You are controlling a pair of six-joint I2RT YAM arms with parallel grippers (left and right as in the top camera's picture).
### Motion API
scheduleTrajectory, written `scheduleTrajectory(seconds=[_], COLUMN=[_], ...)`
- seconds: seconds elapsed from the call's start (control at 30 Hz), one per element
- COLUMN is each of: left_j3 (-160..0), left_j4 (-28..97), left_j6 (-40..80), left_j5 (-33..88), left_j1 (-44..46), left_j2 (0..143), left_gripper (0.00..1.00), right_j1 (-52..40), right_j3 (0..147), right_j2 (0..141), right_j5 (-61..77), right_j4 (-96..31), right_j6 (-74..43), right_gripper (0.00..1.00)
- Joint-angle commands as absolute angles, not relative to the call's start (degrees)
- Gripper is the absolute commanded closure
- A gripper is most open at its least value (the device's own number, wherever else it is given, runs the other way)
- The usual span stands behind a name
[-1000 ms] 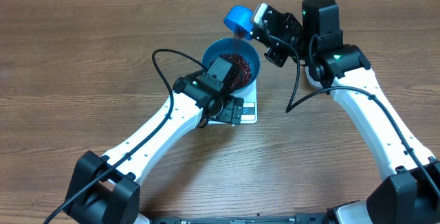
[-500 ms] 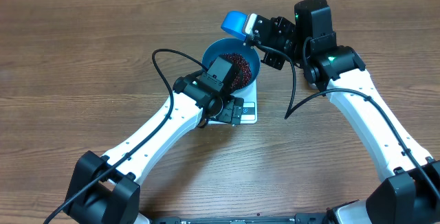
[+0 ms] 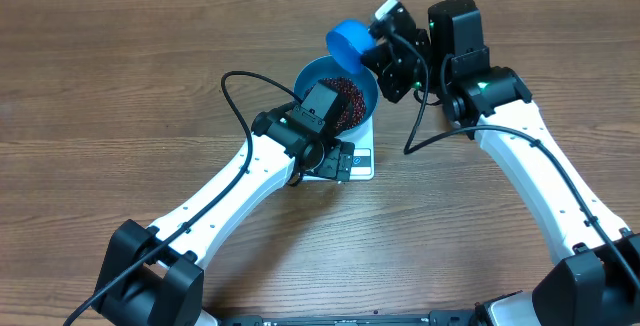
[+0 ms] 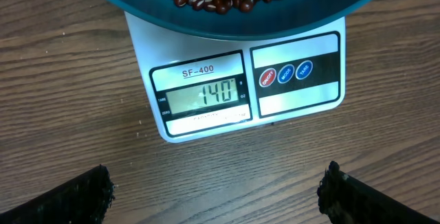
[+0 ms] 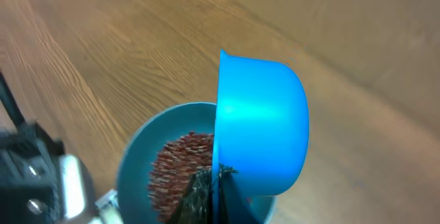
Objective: Scoop item into bowl and weigh 150g on scale
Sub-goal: 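Carry the empty scoop back right into the bean tub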
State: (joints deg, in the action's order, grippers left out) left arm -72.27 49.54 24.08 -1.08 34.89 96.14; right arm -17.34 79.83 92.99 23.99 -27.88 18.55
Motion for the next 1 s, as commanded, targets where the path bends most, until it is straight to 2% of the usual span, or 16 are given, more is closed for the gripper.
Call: scheduleTrajectory(seconds=[0.0,0.23,0.43,0.5,0.63,0.83,0.97], left_j3=[-72.8,-72.8,-72.8,-72.9,-72.8,-72.9,-72.8], left_j4=[49.4,49.1,49.1,49.1,49.1,49.1,49.1], left_j6=[24.9,24.9,24.9,24.9,24.9,24.9,24.9], left_j5=[-1.0,-1.0,-1.0,-1.0,-1.0,-1.0,-1.0], left_j1=[35.3,35.3,35.3,35.3,35.3,35.3,35.3], left_j2=[96.5,96.5,96.5,96.5,96.5,96.5,96.5], left_gripper=[0.00,0.00,0.00,0.00,0.00,0.00,0.00], right_j1=[-14.0,-4.8,2.1,4.0,6.7,6.5,6.5], right_j3=[80.8,81.9,88.5,91.2,97.6,98.3,98.2], right_j2=[91.4,91.3,91.4,91.4,91.4,92.2,94.0], right_j5=[24.5,36.4,36.6,34.5,21.7,2.8,-2.6], right_j4=[-27.2,-26.1,-38.1,-42.9,-54.1,-62.6,-66.6], right_j6=[3.5,-7.8,-7.4,-7.2,-5.5,-3.7,0.2], right_gripper=[0.96,0.97,0.97,0.97,0.97,0.96,0.96])
